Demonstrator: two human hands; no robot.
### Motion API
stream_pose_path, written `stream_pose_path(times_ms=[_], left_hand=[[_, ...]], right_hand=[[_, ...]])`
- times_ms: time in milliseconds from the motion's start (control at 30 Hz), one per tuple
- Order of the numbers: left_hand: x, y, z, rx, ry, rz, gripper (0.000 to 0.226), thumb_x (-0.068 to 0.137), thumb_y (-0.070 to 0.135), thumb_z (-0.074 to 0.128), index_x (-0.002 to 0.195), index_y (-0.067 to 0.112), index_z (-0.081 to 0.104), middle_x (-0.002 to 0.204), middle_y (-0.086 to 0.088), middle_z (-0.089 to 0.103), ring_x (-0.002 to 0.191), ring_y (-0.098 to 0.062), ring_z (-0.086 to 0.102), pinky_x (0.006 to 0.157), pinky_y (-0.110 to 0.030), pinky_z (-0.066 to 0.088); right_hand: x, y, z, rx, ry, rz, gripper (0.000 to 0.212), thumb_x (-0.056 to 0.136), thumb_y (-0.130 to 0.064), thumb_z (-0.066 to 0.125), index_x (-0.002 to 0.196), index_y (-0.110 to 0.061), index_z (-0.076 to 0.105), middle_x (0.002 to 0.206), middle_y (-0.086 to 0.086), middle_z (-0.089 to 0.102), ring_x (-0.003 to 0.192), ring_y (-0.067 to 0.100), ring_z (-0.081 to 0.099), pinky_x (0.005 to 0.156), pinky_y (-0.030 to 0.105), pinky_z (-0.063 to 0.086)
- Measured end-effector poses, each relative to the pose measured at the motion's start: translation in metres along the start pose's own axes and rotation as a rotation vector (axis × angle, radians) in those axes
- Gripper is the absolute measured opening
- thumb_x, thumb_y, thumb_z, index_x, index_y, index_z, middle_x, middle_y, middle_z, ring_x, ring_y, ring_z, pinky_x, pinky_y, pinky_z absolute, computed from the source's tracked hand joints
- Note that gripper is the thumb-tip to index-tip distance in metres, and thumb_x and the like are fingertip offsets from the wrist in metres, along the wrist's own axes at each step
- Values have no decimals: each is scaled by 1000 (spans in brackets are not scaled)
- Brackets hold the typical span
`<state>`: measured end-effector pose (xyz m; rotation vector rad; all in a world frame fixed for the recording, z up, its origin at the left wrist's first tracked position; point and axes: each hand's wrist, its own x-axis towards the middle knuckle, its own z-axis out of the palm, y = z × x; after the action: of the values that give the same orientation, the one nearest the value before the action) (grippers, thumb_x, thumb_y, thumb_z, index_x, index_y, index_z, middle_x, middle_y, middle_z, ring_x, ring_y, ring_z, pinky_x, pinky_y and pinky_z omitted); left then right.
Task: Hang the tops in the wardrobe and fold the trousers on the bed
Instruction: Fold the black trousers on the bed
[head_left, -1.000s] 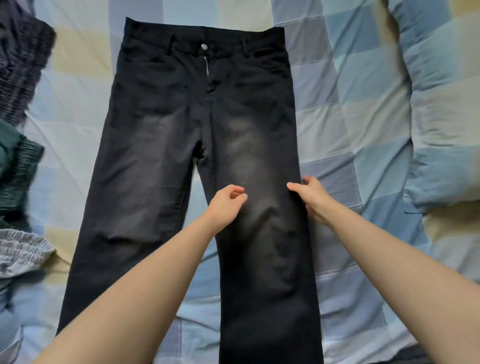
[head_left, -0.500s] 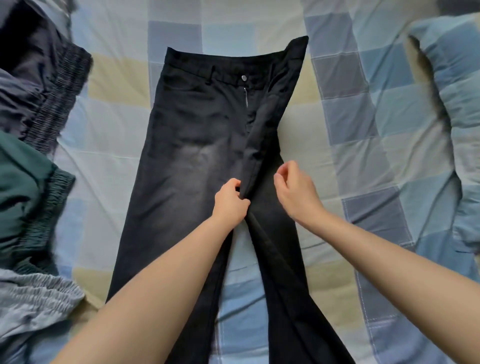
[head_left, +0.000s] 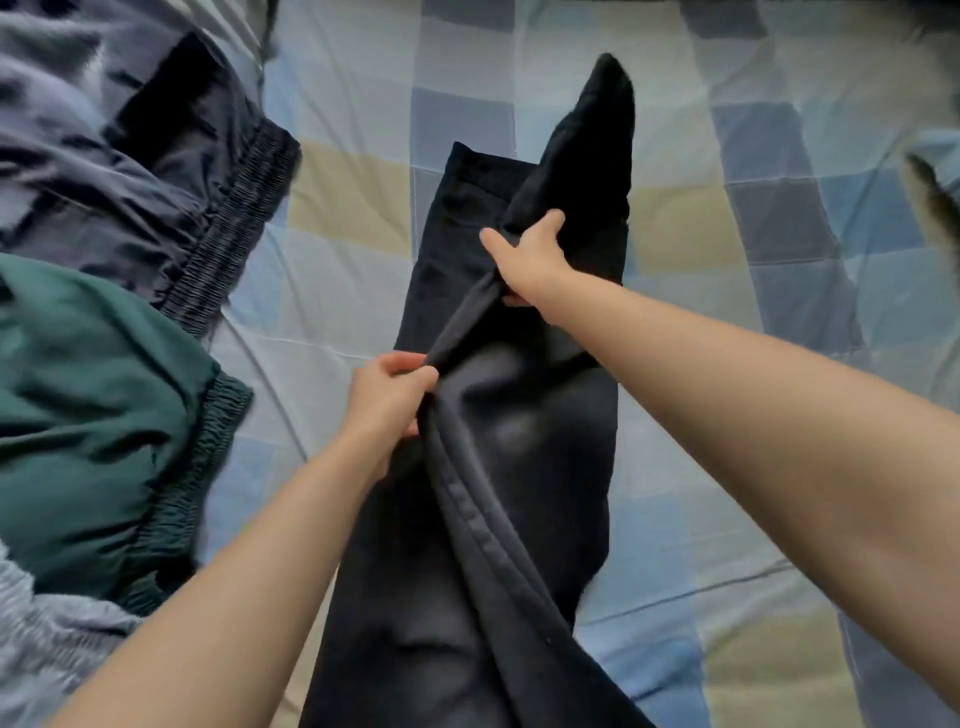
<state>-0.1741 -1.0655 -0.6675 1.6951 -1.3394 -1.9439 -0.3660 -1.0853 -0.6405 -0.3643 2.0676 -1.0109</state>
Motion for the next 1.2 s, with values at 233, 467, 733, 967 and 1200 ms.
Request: stream_pose_path(times_ms=[233,467,733,967,1200], left_hand=[[24,-76,-31,139,-64,18,34,76,13,81,102,7,61,91,-5,69,82,-17,66,70,-21,52],[37,-92,-40,11,-74,24,27,83,28,73,70,11,56,72,-6,59,71,-16,54,69,-32,43],[37,-94,-38,-216,-81,-66,34,72,29,70,93,2,71,101,-17,73,101,-34,68,98,-47,49],[31,-94,-40,-363,104,-112,21,80,18,72,90,0,68,96,-21,67,91,-34,62,91,-41,48],[7,-95,-34,-65,403,4,17,83,24,76,77,11,67,70,-4,61,65,-15,54,71,-31,50]], right_hand=[[33,16,52,-894,-203,-355,80,89,4,42,151,-33,8,122,21,49,93,36,55,82,42,51],[57,9,53,-1181,-93,-758,21,91,2,44,109,-7,51,100,12,45,84,30,49,69,34,37],[62,13,57,-1119,-210,-761,36,91,-2,48,126,-12,50,119,13,52,108,32,51,90,42,45],[1,78,-33,-455,183,-628,41,89,-9,52,129,-17,45,106,3,56,100,20,54,90,32,44],[-83,196,-99,21,39,228,24,90,6,39,107,-8,49,99,16,56,70,22,58,63,37,49]])
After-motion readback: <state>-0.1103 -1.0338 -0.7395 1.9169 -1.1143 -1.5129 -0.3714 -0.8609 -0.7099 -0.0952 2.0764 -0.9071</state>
